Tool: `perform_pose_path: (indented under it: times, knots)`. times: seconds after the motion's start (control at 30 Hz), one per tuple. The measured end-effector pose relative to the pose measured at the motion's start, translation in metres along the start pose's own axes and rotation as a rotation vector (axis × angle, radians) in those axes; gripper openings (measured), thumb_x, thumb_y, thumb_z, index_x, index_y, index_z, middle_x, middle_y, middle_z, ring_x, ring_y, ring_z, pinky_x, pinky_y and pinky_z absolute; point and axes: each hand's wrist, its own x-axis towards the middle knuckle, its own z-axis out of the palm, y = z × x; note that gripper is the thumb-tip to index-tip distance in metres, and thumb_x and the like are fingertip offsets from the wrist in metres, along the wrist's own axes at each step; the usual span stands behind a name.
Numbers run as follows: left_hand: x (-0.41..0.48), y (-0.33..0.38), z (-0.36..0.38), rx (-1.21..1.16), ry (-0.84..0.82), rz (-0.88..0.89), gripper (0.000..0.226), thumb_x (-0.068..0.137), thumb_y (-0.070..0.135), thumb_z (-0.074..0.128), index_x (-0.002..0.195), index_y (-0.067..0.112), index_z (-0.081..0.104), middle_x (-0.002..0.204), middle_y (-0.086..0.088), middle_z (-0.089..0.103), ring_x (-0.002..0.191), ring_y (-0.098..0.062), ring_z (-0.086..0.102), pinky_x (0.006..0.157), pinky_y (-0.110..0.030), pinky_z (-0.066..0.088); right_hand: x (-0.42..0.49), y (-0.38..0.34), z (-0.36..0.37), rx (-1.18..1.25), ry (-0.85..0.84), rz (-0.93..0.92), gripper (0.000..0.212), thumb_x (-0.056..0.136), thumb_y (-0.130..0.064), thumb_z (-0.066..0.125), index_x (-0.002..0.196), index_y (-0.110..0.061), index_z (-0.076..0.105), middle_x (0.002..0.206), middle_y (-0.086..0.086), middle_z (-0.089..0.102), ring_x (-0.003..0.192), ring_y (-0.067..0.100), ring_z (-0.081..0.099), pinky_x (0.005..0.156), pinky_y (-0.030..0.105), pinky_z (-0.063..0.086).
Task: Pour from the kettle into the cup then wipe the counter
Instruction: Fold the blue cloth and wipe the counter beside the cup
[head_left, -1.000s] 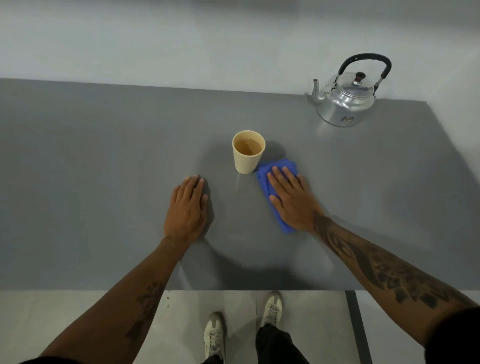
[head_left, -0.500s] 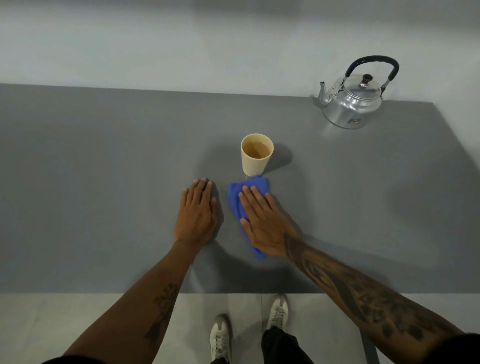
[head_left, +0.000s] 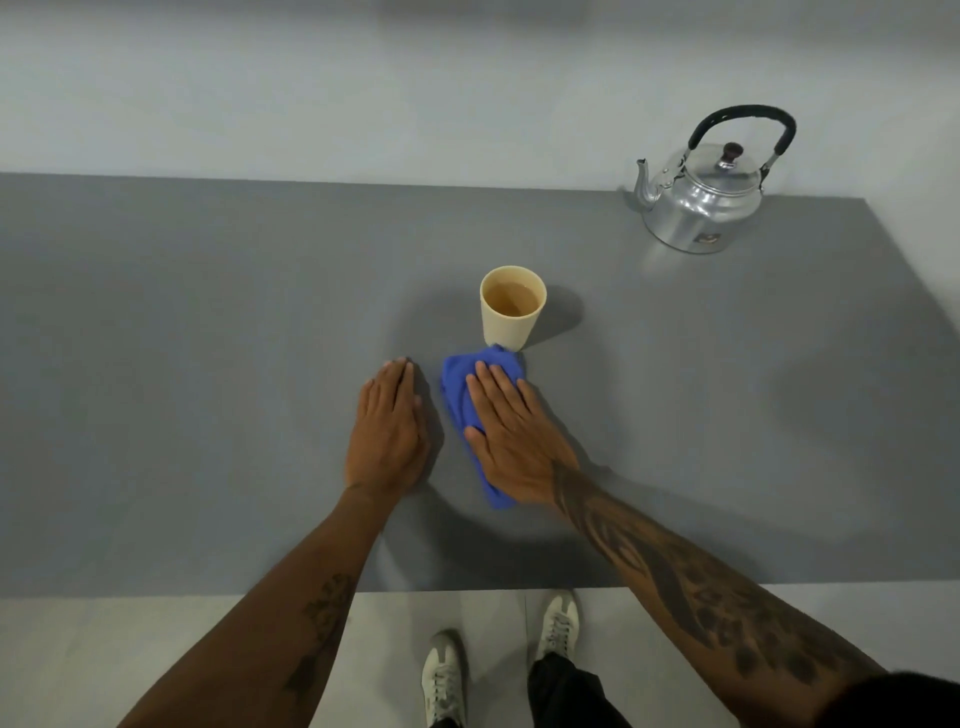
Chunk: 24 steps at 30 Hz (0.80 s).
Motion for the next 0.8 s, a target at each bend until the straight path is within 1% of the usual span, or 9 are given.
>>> perform_pose_path:
  times: [0.13,0.3,0.37,0.47,0.53,0.6,0.67,0.73,0.8]
  knots:
    - [-0.001,0.0,0.002,0.011,-0.003,0.001,0.049,0.101,0.02,0.027,0.147,0.003,0.027,0.154,-0.014,0.032,0.145,-0.027,0.024,0.121,-0.038,0.012,-0.042,0.047,-0.006,0.0,-0.062,0.11,0.064,0.098,-0.046,0.014,0.15,-0.009,0.012,0.159,0.011,0.022,0.147,0.029,0.02,0.119,0.044,0.018]
    - [0.0,0.003,0.001,0.042,-0.014,-0.007,0.053,0.1,0.027,0.023,0.148,0.003,0.024,0.156,-0.013,0.029,0.146,-0.026,0.022,0.122,-0.038,0.009,0.009,0.074,-0.014,0.02,-0.038,0.51,0.069,0.092,-0.045,0.007,0.149,-0.009,0.017,0.158,0.014,0.023,0.145,0.034,0.023,0.114,0.054,0.026]
    - [0.0,0.004,0.001,0.043,-0.019,-0.018,0.056,0.099,0.031,0.023,0.148,0.003,0.025,0.156,-0.014,0.029,0.146,-0.026,0.023,0.122,-0.04,0.012,0.007,0.064,-0.013,0.009,-0.026,0.445,0.064,0.094,-0.044,0.012,0.15,-0.012,0.017,0.158,0.013,0.023,0.145,0.034,0.023,0.114,0.054,0.025]
    - [0.0,0.004,0.0,0.028,-0.027,-0.022,0.06,0.098,0.037,0.025,0.148,0.004,0.025,0.156,-0.013,0.028,0.145,-0.028,0.024,0.122,-0.042,0.016,-0.054,0.069,-0.009,0.006,-0.09,0.208,0.061,0.097,-0.046,0.016,0.152,-0.02,0.007,0.162,0.006,0.013,0.149,0.028,0.011,0.119,0.049,0.018]
    - [0.0,0.006,-0.001,0.013,-0.022,-0.034,0.06,0.098,0.038,0.026,0.147,0.003,0.026,0.155,-0.014,0.03,0.144,-0.029,0.026,0.121,-0.042,0.018,-0.077,0.103,-0.01,0.014,-0.054,0.251,0.061,0.097,-0.047,0.018,0.152,-0.021,0.012,0.161,0.005,0.015,0.148,0.027,0.014,0.117,0.048,0.023]
    - [-0.001,0.009,-0.001,0.014,-0.019,-0.048,0.06,0.098,0.038,0.026,0.147,0.004,0.026,0.155,-0.014,0.031,0.143,-0.03,0.027,0.121,-0.043,0.019,-0.063,0.135,-0.01,0.011,-0.015,0.464,0.063,0.094,-0.046,0.021,0.149,-0.016,0.025,0.157,0.011,0.027,0.144,0.032,0.027,0.11,0.051,0.033]
    - [-0.001,0.011,-0.002,0.015,-0.025,-0.062,0.061,0.098,0.039,0.025,0.148,0.004,0.025,0.155,-0.014,0.03,0.144,-0.03,0.026,0.121,-0.043,0.019,-0.022,0.148,-0.011,0.045,0.034,0.627,0.065,0.092,-0.046,0.017,0.148,-0.013,0.027,0.156,0.015,0.028,0.142,0.036,0.029,0.111,0.056,0.031]
    - [-0.001,0.012,-0.001,0.02,-0.033,-0.06,0.061,0.098,0.04,0.023,0.148,0.005,0.023,0.156,-0.014,0.028,0.145,-0.029,0.024,0.122,-0.043,0.017,0.012,0.132,-0.014,0.049,0.003,0.574,0.064,0.094,-0.044,0.015,0.15,-0.015,0.018,0.16,0.012,0.019,0.146,0.034,0.02,0.115,0.055,0.023]
    - [-0.001,0.009,0.001,0.027,-0.043,-0.046,0.061,0.099,0.04,0.022,0.149,0.005,0.022,0.157,-0.014,0.027,0.146,-0.029,0.022,0.122,-0.043,0.016,0.01,0.109,-0.009,-0.008,-0.014,0.383,0.061,0.095,-0.043,0.015,0.151,-0.018,0.013,0.161,0.008,0.017,0.147,0.032,0.017,0.116,0.053,0.022]
